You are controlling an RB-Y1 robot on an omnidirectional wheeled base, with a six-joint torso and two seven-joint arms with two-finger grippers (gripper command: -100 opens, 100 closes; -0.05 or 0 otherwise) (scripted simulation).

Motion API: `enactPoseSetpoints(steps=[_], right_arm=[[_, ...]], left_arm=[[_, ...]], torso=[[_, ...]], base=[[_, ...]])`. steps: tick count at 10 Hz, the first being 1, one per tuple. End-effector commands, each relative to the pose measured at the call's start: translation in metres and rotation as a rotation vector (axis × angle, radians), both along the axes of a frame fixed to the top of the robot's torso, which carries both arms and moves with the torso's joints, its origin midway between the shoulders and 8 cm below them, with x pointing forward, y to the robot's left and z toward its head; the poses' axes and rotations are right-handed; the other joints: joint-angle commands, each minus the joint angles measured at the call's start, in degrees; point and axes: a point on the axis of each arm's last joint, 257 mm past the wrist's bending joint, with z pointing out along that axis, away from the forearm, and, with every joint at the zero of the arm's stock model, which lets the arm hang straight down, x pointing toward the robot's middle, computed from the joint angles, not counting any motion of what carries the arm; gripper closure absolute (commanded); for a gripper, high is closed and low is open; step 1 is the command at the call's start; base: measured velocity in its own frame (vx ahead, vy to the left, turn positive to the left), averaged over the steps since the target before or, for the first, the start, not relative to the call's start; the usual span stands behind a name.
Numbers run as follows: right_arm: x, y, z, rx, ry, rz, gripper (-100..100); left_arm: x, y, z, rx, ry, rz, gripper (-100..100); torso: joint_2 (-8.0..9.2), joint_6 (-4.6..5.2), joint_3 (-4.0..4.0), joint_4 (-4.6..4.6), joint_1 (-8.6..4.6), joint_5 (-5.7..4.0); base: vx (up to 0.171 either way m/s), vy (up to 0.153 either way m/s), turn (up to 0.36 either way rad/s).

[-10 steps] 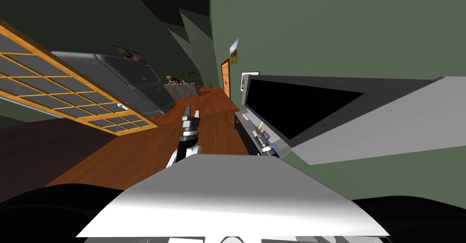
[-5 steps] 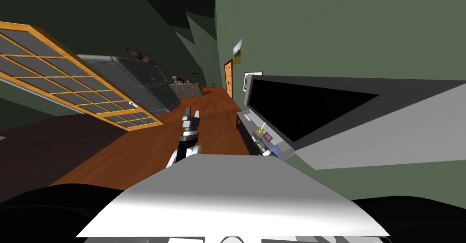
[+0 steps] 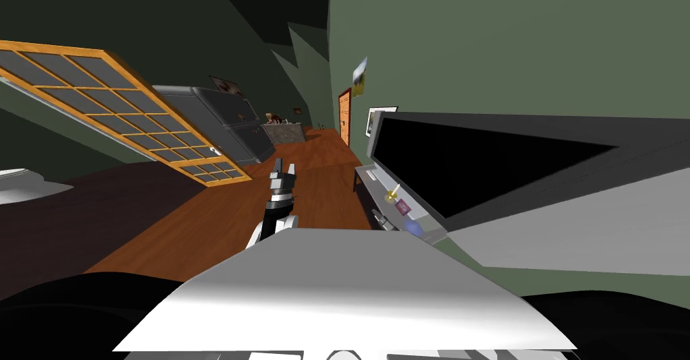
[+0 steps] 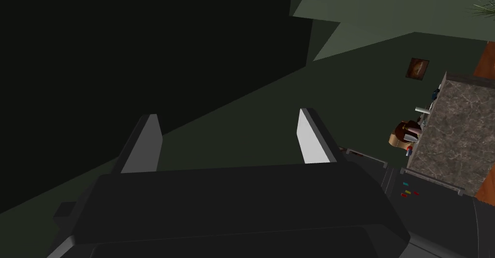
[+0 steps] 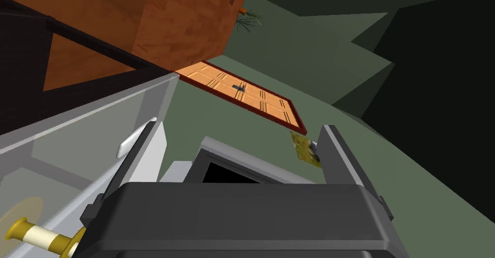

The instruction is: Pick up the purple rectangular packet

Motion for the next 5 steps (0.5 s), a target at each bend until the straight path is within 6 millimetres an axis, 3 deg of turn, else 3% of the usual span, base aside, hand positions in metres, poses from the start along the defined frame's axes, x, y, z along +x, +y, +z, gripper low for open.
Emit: enactPoseSetpoints(steps=[1,2,3,4,5], right_arm=[[-0.02,-0.009,-0.028,-0.064,0.063,0.042,-100],[-0.021,-0.013,-0.028,-0.077,0.065,0.049,-100],[-0.039,-0.023,-0.05,-0.132,0.115,0.085,-100],[-0.04,-0.025,-0.05,-0.138,0.117,0.088,-100],[-0.059,-0.039,-0.069,-0.196,0.166,0.124,-100]], left_arm=[[0.0,0.0,0.0,0.0,0.0,0.0,0],[0.0,0.0,0.0,0.0,0.0,0.0,0],[0.0,0.0,0.0,0.0,0.0,0.0,0],[0.0,0.0,0.0,0.0,0.0,0.0,0],[0.0,0.0,0.0,0.0,0.0,0.0,0]], torso=[[0.0,0.0,0.0,0.0,0.0,0.0],[-0.01,-0.02,0.0,0.0,0.02,0.0],[0.0,0.0,0.0,0.0,0.0,0.0],[-0.02,-0.02,-0.01,0.0,0.04,0.0],[-0.03,0.0,-0.02,0.0,0.01,0.0]], base=[[0.024,0.037,0.133],[0.023,0.027,0.07],[0.03,0.041,0.158],[0.029,0.028,0.063],[0.048,0.029,0.128]])
